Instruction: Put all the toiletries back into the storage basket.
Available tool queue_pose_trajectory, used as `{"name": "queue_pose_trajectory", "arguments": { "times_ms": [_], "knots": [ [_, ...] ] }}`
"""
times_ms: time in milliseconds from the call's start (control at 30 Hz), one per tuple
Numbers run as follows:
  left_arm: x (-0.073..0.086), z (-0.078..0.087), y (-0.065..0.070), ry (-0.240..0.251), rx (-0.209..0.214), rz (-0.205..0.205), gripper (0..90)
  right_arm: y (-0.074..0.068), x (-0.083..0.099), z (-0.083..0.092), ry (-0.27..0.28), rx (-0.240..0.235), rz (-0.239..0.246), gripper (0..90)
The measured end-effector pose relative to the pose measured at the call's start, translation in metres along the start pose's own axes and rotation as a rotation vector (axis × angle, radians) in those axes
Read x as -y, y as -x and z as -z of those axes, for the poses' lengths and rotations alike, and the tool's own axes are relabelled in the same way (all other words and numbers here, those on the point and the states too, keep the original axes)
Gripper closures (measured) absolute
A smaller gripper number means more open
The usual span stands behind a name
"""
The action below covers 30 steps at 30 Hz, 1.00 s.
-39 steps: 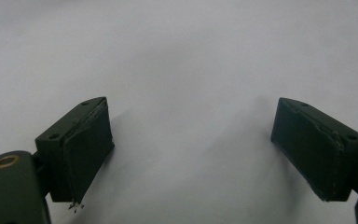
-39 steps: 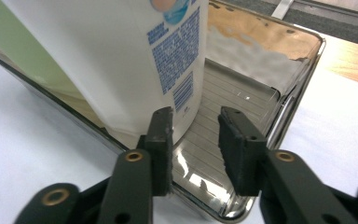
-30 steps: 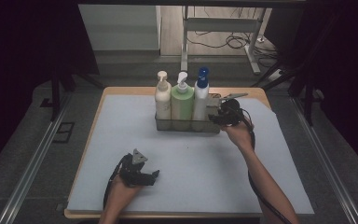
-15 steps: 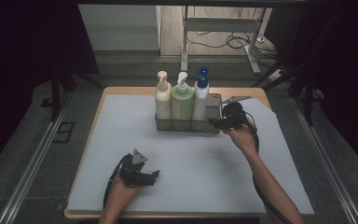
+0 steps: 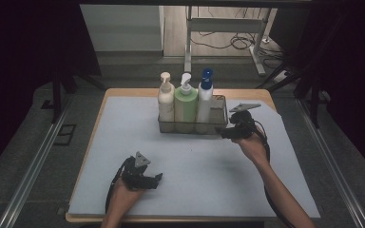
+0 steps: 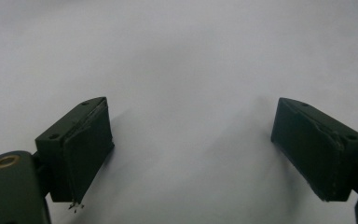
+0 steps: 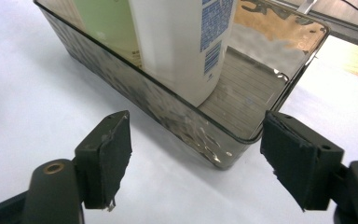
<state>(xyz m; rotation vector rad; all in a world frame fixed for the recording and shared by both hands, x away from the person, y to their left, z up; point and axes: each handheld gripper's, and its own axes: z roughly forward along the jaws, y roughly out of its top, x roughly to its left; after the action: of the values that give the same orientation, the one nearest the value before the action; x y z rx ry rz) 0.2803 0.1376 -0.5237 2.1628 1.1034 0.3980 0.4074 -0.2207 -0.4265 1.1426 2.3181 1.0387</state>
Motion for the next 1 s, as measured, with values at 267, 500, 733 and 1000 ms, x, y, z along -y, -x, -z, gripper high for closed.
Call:
{"name": "queue_pose_trajectory", "arguments": {
  "times_ms": [267,500,733,1000],
  "knots": [
    [0.0,0.0,0.0,0.0,0.0,0.0,12.1,-0.003,0.01,0.007,-0.011,-0.02,0.009,20.2],
    [0.0,0.0,0.0,0.0,0.0,0.0,12.1,-0.007,0.02,0.012,-0.025,-0.02,0.031,17.5],
    [0.0,0.0,0.0,0.001,0.0,0.0,12.1,-0.011,0.03,0.016,-0.039,-0.018,0.048,13.2],
    [0.0,0.0,0.0,0.001,-0.001,0.0,12.2,-0.014,0.042,0.02,-0.053,-0.013,0.069,7.8]
  ]
}}
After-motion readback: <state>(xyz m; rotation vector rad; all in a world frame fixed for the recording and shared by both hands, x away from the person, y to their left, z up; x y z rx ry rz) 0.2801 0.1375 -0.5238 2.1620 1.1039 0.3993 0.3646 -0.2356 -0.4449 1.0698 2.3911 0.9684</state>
